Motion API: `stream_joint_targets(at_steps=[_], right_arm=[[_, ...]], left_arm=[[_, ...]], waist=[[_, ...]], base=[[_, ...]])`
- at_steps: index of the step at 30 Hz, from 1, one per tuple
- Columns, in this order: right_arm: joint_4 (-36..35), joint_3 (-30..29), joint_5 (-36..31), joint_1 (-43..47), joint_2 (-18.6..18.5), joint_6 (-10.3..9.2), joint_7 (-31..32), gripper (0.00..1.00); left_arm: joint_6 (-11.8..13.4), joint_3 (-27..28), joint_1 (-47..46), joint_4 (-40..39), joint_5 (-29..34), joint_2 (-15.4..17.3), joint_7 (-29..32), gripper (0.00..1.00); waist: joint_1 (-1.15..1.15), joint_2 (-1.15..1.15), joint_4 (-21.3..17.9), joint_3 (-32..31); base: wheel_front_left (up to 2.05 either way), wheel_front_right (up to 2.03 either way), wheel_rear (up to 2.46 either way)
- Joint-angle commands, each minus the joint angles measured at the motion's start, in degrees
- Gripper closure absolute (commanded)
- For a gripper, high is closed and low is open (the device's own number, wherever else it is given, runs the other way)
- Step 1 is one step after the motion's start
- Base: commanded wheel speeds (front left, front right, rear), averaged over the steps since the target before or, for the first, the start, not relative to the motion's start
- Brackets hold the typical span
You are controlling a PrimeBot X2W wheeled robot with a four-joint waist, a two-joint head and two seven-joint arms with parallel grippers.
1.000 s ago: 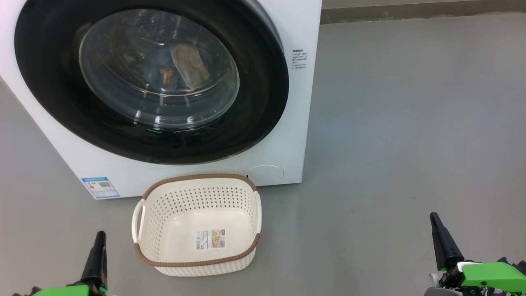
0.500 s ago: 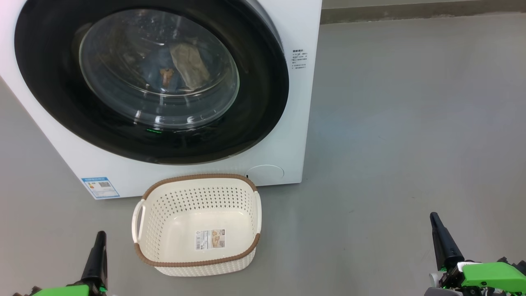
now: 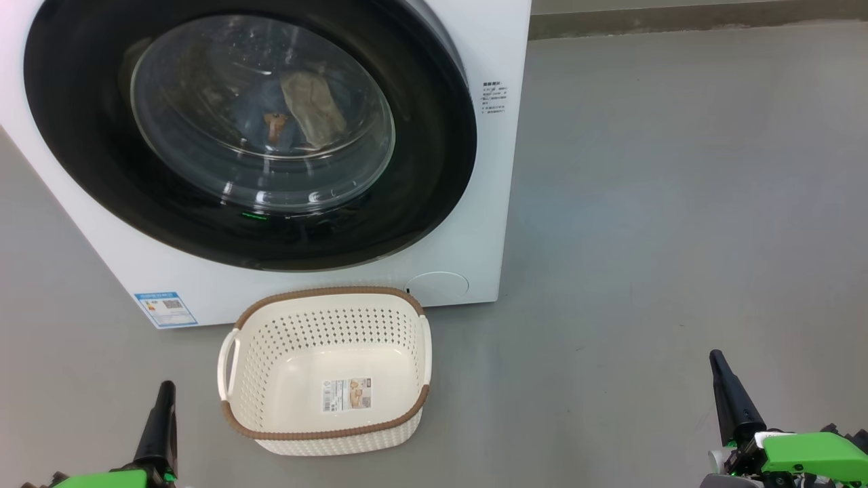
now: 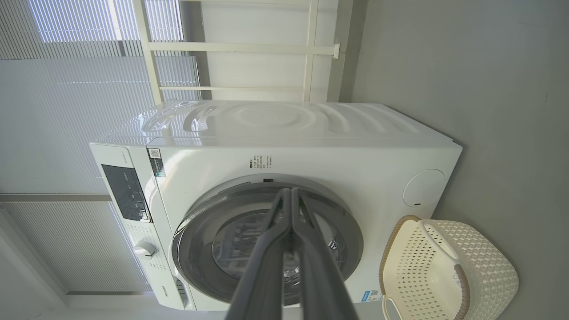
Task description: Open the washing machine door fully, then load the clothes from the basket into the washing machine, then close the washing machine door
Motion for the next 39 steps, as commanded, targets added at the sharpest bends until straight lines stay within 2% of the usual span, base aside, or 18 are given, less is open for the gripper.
stream_joint_targets(at_steps=[1, 39], right_arm=[[-1.41, 1.28, 0.2, -2.34, -0.38, 0.09, 0.44, 1.0], [-1.41, 1.25, 0.17, -2.34, -0.36, 0.09, 0.46, 1.0]], left_arm=[[-0.63, 1.92, -2.25, -1.04, -0.16, 0.89, 0.27, 1.0], [-0.63, 1.94, -2.25, -1.04, -0.15, 0.88, 0.28, 1.0]], waist=[[0.0, 0.0, 0.0, 0.0], [0.0, 0.0, 0.0, 0.0]], base=[[0.0, 0.0, 0.0], [0.0, 0.0, 0.0]])
